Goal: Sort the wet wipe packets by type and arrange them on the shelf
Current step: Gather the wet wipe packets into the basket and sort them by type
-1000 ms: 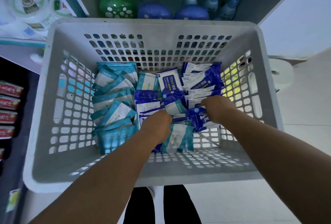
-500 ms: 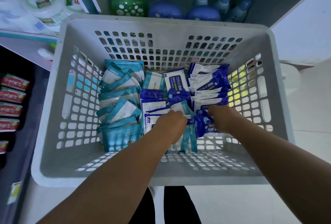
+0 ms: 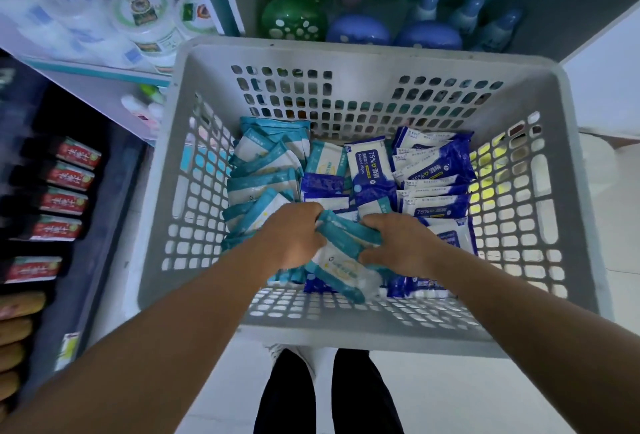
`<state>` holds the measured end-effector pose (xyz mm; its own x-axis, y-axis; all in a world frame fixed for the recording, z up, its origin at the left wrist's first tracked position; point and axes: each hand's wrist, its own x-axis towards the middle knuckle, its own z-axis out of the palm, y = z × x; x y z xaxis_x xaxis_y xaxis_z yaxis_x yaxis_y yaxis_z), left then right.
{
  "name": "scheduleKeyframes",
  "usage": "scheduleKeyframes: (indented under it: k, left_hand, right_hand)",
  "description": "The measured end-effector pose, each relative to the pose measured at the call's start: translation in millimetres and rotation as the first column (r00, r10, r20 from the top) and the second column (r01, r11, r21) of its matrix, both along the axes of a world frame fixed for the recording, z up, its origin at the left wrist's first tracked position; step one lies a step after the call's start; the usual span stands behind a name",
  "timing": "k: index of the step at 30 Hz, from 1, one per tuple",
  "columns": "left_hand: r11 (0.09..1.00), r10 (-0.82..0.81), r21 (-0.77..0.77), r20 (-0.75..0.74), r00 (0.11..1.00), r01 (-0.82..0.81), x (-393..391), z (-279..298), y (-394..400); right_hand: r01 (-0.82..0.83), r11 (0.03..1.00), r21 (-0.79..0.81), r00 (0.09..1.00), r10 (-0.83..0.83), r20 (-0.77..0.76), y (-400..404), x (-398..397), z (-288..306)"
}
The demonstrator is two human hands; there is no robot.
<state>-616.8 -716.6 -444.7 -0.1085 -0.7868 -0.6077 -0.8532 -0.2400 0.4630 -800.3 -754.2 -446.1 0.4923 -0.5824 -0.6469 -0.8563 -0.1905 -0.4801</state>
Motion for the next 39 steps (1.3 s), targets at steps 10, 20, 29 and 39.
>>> scheduleKeyframes:
  k: [10,20,29,39]
  left_hand:
    - [0.948,-0.276,-0.002,0.489,0.828,0.317,46,5,22]
    - [0.926,-0.37,0.145,0.536,0.759,0.349,57,-27,22]
    - [0.87,-0.414,-0.09,0.401,0.817,0.485,-1,-42,0]
    - [0.872,-0.406,-0.072,0.447,0.797,0.484,-30,-47,-9]
  right_hand:
    - [-0.111,0.994,-0.01,0.984,0.111,0.139,15,101,-20]
    - [-0.087,0.996,-0.011,0.996,0.087,0.033,5,81,-27]
    - [-0.3,0.952,-0.051,0.895,0.263,-0.36,-7,2,-31]
    - [-0.332,0.943,-0.026,0.872,0.296,-0.39,-3,-10,-41]
